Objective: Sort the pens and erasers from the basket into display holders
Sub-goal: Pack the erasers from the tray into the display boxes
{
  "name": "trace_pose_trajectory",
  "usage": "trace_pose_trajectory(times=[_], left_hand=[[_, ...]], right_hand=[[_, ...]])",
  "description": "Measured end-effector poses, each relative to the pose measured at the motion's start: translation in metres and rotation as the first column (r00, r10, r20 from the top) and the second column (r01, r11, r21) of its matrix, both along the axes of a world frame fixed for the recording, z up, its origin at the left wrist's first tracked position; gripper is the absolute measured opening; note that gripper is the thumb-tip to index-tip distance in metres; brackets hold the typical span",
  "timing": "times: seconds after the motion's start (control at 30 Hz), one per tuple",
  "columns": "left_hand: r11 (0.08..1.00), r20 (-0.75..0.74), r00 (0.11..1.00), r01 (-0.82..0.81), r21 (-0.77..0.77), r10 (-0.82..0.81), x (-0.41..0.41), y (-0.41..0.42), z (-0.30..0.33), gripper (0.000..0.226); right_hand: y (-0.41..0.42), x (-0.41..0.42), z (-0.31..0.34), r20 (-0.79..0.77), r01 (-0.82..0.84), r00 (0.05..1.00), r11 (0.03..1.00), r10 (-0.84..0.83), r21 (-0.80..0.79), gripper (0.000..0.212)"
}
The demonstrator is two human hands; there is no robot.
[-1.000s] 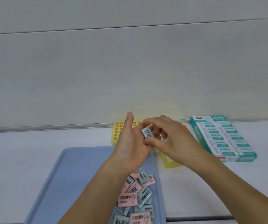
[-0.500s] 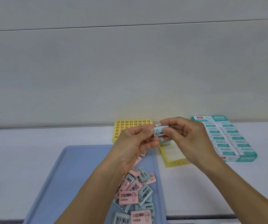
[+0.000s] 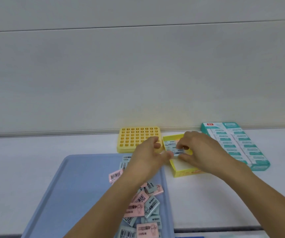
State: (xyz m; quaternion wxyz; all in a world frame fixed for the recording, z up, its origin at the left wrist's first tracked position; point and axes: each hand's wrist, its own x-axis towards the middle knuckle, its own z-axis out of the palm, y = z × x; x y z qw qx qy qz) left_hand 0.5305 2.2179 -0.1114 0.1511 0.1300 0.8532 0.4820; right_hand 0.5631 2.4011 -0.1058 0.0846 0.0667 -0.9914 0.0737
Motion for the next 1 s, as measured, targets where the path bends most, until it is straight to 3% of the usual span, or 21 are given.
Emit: trace_pose_trajectory(times=[0.07,0.17,0.4,0.5,0.6,0.7,0.8,0.87,1.0], left_hand=[[0.996,-0.049,0.998,0.033,-0.08,-0.037,0.001,0.007,-0.001,0.08],[0.986,-0.133,0.989,0.044,-0.162,-0.066,0.001,0.012,-0.001,0.079],[0.993,-0.152,0.985,0.066,-0.097,-0.08,0.002,0.009,-0.005,0.075],[0.998,-0.164,0.985,0.044,-0.039,-0.05,0.002,0.001,-0.003,0.064],[0.994,-0.286,0.952,-0.113,0.01,0.111,-0.007,-0.031,0.006,0.028],[0.944,-0.369,0.923,-0.211,-0.252,0.108,-0.016,-0.07,0.011,0.003],[0.765,-0.383,0.922,-0.291,-0.575,0.064,-0.016,-0.087,0.001,0.029],[0.695,-0.361,0.929,-0.313,-0.647,0.081,-0.014,-0.086,-0.005,0.045],[0.73,-0.205,0.971,-0.231,-0.644,0.126,-0.021,-0.081,-0.005,0.051]], right_hand=[[-0.004,-0.004,-0.004,0.056,-0.033,0.998,0.998,0.03,0.046,0.022],[-0.006,-0.008,-0.008,0.066,-0.014,0.998,0.997,0.009,0.07,0.022],[-0.009,-0.01,-0.016,0.054,0.097,0.994,0.995,-0.096,-0.012,0.013],[-0.008,-0.01,-0.012,0.058,0.074,0.995,0.997,-0.076,0.029,0.017],[-0.009,-0.004,-0.005,-0.013,0.04,0.999,0.997,-0.041,-0.067,0.018],[-0.024,0.001,0.004,-0.066,-0.056,0.997,0.965,0.04,-0.255,0.011],[-0.055,-0.005,0.008,-0.054,-0.155,0.988,0.966,0.147,-0.209,0.014],[-0.077,-0.017,0.007,-0.026,-0.176,0.984,0.98,0.174,-0.097,0.021],[-0.112,-0.033,0.0,0.069,-0.178,0.983,0.977,0.171,0.114,0.021]])
